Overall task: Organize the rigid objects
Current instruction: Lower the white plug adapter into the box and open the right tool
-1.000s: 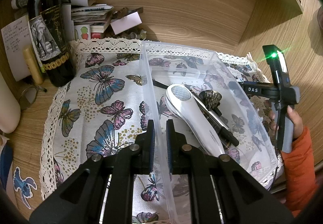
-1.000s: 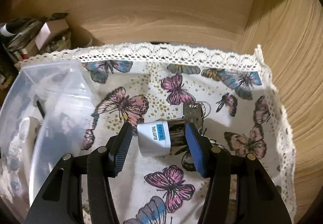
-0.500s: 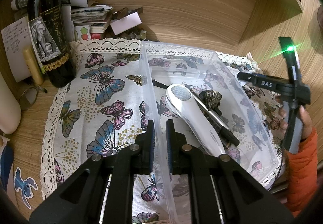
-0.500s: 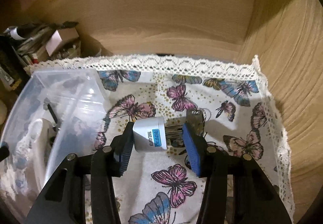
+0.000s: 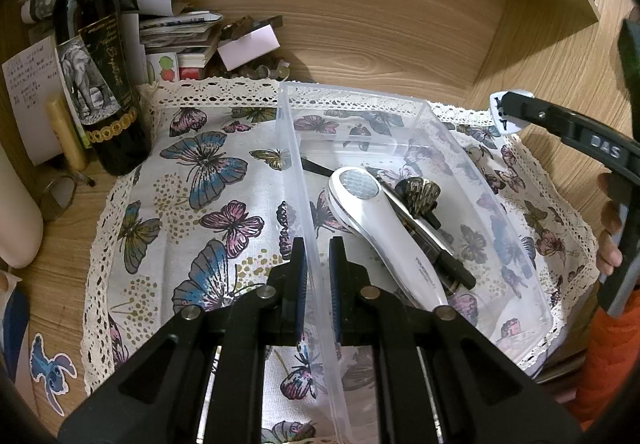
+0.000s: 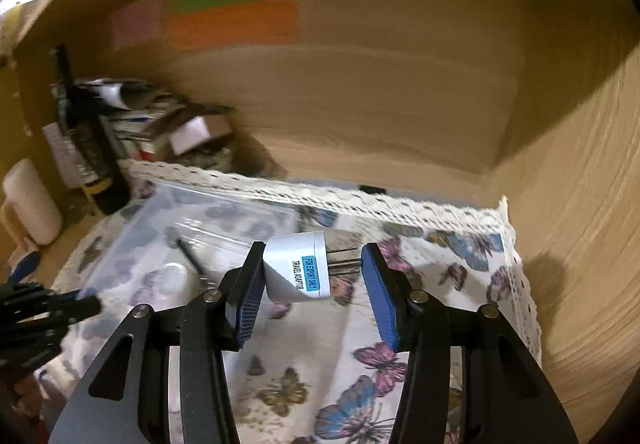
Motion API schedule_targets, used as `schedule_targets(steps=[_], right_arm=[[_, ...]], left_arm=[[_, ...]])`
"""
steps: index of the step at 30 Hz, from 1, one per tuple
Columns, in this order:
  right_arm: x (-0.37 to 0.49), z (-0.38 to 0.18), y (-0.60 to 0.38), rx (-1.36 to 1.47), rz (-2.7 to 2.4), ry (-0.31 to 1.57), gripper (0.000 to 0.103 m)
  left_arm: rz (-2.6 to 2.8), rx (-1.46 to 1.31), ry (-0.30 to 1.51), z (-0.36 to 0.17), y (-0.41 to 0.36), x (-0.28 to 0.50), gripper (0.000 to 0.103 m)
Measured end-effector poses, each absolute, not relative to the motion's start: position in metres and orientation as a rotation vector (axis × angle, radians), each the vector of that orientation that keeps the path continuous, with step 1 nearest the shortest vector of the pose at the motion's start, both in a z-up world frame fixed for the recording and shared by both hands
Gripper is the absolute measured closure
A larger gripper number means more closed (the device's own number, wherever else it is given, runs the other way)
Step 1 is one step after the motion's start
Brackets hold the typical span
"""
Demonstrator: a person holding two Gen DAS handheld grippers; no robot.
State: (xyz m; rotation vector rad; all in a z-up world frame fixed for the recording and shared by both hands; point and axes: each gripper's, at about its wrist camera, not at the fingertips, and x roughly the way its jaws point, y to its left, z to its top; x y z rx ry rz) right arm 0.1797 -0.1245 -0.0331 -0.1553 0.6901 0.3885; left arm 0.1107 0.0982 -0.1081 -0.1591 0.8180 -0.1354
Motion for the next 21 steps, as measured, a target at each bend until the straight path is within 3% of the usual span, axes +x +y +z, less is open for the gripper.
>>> schedule_targets(steps=[21], right_arm=[[0.154, -0.073, -0.064, -0.284, 0.559, 0.783, 0.058]], left_arm=[[-0.136, -0.158, 0.819, -0.108, 0.097, 0.111, 0.094]])
